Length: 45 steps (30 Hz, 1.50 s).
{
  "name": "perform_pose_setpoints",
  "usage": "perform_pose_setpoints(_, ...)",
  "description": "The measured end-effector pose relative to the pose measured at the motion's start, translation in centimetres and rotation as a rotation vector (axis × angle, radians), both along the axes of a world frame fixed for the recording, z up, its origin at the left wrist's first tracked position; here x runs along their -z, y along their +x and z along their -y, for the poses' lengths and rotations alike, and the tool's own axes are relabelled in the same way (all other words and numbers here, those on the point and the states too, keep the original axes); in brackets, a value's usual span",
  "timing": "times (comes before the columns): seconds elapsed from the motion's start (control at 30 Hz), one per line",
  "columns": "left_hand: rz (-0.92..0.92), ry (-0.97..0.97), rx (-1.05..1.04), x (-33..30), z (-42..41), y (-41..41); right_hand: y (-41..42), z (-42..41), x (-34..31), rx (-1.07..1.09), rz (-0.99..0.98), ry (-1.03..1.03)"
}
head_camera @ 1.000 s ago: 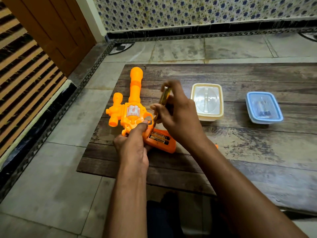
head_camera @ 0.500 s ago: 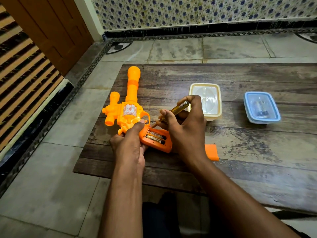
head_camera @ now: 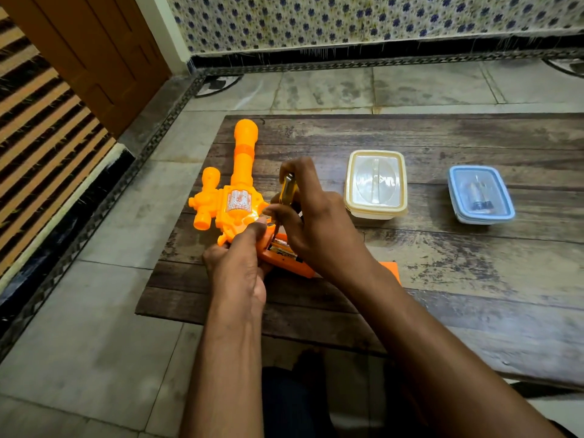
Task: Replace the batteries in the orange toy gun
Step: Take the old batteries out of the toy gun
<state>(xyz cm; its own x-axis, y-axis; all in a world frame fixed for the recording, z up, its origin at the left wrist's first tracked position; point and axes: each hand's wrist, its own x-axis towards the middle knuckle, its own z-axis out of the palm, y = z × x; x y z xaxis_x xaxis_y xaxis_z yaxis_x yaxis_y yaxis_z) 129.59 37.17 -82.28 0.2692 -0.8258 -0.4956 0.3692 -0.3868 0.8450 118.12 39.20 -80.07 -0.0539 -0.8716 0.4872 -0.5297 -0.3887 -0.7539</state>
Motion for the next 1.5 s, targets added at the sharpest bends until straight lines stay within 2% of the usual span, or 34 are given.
perform_pose_setpoints(0.1,-0.009,0.018,-0.004,0.1,0.1,0.0,-0.3,0.3,-0.6,-0.044,0.015,0.075)
perform_pose_setpoints(0.47,0.013,-0.009,-0.005,-0.5,-0.3,-0.4,-0.5,3.5,-3.3,-0.202,-0.151,0.251)
perform_pose_setpoints(0.87,0.026,0.015,0.019,-0.8,-0.4,-0.3,-0.8,5.1,-5.9,-0.291,-0.298,0.335)
perform_pose_setpoints(0.97,-0.006,0.008,0.01,-0.7,-0.2,-0.1,-1.3,4.5,-5.8,-0.268,-0.224,0.277)
perform_pose_setpoints(1.17,-0.053,0.034,-0.025,-1.3,-0.4,-0.3,-2.9,1.9,-4.4,-0.143,0.112,0.14)
perform_pose_setpoints(1.27,-0.06,0.037,-0.039,-1.4,-0.5,-0.4,-3.2,0.5,-3.3,-0.114,0.167,0.149)
perform_pose_setpoints(1.5,-0.057,0.031,-0.031,-1.2,-0.4,-0.2,-2.4,-0.4,-1.2,-0.087,-0.229,0.223)
